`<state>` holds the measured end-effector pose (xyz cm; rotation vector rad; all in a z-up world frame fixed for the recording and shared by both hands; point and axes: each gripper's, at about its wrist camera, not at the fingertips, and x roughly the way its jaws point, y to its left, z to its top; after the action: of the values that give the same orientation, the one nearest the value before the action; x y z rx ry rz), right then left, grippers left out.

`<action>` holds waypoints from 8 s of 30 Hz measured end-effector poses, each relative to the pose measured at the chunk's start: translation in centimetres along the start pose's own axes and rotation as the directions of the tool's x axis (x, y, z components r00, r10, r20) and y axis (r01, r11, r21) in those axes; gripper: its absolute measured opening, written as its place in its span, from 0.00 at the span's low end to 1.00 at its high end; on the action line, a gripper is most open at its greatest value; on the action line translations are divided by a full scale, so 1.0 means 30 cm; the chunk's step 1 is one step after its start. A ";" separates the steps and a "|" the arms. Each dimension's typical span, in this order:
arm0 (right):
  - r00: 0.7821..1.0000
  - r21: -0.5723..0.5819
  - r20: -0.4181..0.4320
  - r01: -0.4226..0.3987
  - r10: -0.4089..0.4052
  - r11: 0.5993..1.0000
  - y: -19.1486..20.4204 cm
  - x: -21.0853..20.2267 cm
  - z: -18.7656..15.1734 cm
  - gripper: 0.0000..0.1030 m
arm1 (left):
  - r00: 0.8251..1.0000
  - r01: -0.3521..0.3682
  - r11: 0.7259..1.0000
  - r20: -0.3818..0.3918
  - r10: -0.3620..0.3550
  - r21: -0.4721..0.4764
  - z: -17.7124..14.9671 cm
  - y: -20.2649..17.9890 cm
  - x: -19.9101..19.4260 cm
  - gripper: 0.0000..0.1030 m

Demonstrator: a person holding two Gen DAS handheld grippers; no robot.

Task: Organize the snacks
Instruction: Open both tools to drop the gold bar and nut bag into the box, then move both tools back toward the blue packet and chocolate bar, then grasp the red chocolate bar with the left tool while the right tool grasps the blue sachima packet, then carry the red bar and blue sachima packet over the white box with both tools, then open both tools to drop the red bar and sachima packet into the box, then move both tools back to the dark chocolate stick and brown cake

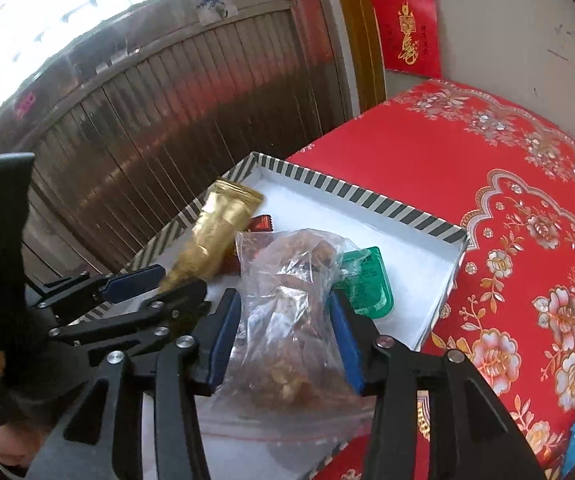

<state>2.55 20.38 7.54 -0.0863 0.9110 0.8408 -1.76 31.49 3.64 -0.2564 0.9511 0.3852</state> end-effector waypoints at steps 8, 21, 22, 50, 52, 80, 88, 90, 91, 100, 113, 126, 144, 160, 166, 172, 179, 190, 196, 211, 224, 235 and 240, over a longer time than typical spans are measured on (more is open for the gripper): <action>0.998 0.024 0.042 -0.048 0.047 0.999 0.000 -0.097 -0.036 0.57 | 0.999 -0.011 1.000 0.037 0.010 0.010 -0.020 -0.020 -0.061 0.67; 0.988 0.120 0.156 -0.016 -0.003 0.993 -0.166 -0.364 -0.181 0.71 | 0.994 0.056 0.998 0.097 -0.058 0.021 -0.064 -0.125 -0.199 0.79; 0.987 0.132 0.160 -0.013 -0.008 0.991 -0.184 -0.384 -0.197 0.72 | 0.993 0.065 0.997 0.098 -0.068 0.032 -0.069 -0.148 -0.208 0.79; 0.965 0.315 0.105 0.196 -0.239 0.929 -0.673 -0.767 -0.539 0.79 | 0.963 0.270 0.875 -0.117 -0.243 0.401 -0.268 -0.881 -0.112 0.80; 0.968 0.323 0.105 0.183 -0.228 0.929 -0.684 -0.760 -0.542 0.79 | 0.961 0.276 0.867 -0.130 -0.244 0.416 -0.274 -0.898 -0.095 0.80; 0.970 0.115 -0.081 0.236 -0.228 0.965 -0.661 -0.435 -0.338 0.79 | 0.953 0.302 0.797 -0.147 -0.264 0.523 -0.286 -0.931 -0.044 0.38; 0.947 0.064 -0.117 0.308 -0.299 0.949 -0.651 -0.372 -0.348 0.51 | 0.950 0.312 0.847 -0.153 -0.273 0.430 -0.273 -0.821 -0.052 0.26; 0.952 0.080 -0.111 0.295 -0.286 0.952 -0.656 -0.383 -0.349 0.28 | 0.951 0.310 0.854 -0.146 -0.273 0.418 -0.271 -0.805 -0.057 0.26; 0.958 0.100 -0.107 0.278 -0.267 0.955 -0.661 -0.389 -0.354 0.28 | 0.950 0.312 0.855 -0.144 -0.277 0.413 -0.273 -0.798 -0.062 0.26; 0.964 0.158 -0.009 0.263 -0.265 0.952 -0.606 -0.492 -0.393 0.28 | 0.946 0.324 0.863 -0.126 -0.299 0.388 -0.282 -0.763 -0.102 0.26; 0.972 0.197 0.083 0.200 -0.219 0.960 -0.531 -0.563 -0.370 0.28 | 0.959 0.276 0.876 -0.048 -0.281 0.394 -0.279 -0.733 -0.177 0.26; 0.978 0.168 0.091 0.168 -0.185 0.971 -0.441 -0.550 -0.356 0.28 | 0.961 0.261 0.886 -0.017 -0.276 0.384 -0.270 -0.691 -0.214 0.26; 0.984 0.095 0.106 0.133 -0.143 0.987 -0.286 -0.517 -0.297 0.28 | 0.965 0.216 0.910 0.066 -0.254 0.354 -0.230 -0.547 -0.320 0.26; 0.990 0.008 0.094 0.104 -0.104 0.995 -0.129 -0.436 -0.230 0.28 | 0.970 0.180 0.943 0.109 -0.218 0.282 -0.194 -0.372 -0.339 0.26; 0.994 -0.032 0.073 0.078 -0.075 0.996 -0.053 -0.374 -0.204 0.28 | 0.975 0.159 0.956 0.114 -0.191 0.245 -0.187 -0.282 -0.324 0.26; 0.999 -0.078 0.033 0.042 -0.040 0.996 0.026 -0.288 -0.184 0.29 | 0.981 0.136 0.970 0.108 -0.159 0.199 -0.189 -0.184 -0.297 0.26; 1.000 -0.112 -0.006 0.015 -0.016 0.994 0.098 -0.207 -0.173 0.29 | 0.987 0.113 0.981 0.095 -0.129 0.155 -0.196 -0.091 -0.264 0.26; 0.999 -0.136 -0.054 -0.011 0.003 0.991 0.160 -0.125 -0.169 0.29 | 0.992 0.082 0.990 0.082 -0.092 0.118 -0.206 -0.010 -0.223 0.26; 0.996 -0.143 -0.090 -0.012 -0.001 0.990 0.177 -0.077 -0.181 0.29 | 0.996 0.060 0.992 0.059 -0.067 0.111 -0.217 0.015 -0.185 0.26; 0.997 -0.078 -0.078 -0.017 0.011 0.997 0.127 -0.098 -0.207 0.63 | 0.998 -0.031 0.996 0.051 0.027 0.080 -0.242 0.026 -0.135 0.51; 0.999 -0.034 0.024 0.023 -0.022 0.999 0.025 -0.269 -0.237 0.75 | 0.989 -0.050 0.991 0.148 0.031 0.127 -0.224 -0.099 -0.240 0.74; 0.987 0.103 0.072 0.132 -0.140 0.986 -0.212 -0.447 -0.319 0.77 | 0.987 0.067 0.976 0.126 -0.095 0.209 -0.224 -0.360 -0.262 0.77; 0.976 0.167 0.078 0.188 -0.203 0.968 -0.335 -0.535 -0.377 0.77 | 0.983 0.125 0.956 0.097 -0.155 0.266 -0.232 -0.512 -0.265 0.77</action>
<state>-3.37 -0.78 9.32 0.0024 0.8617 0.5821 -4.44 13.36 7.02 -0.0604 0.8512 0.1403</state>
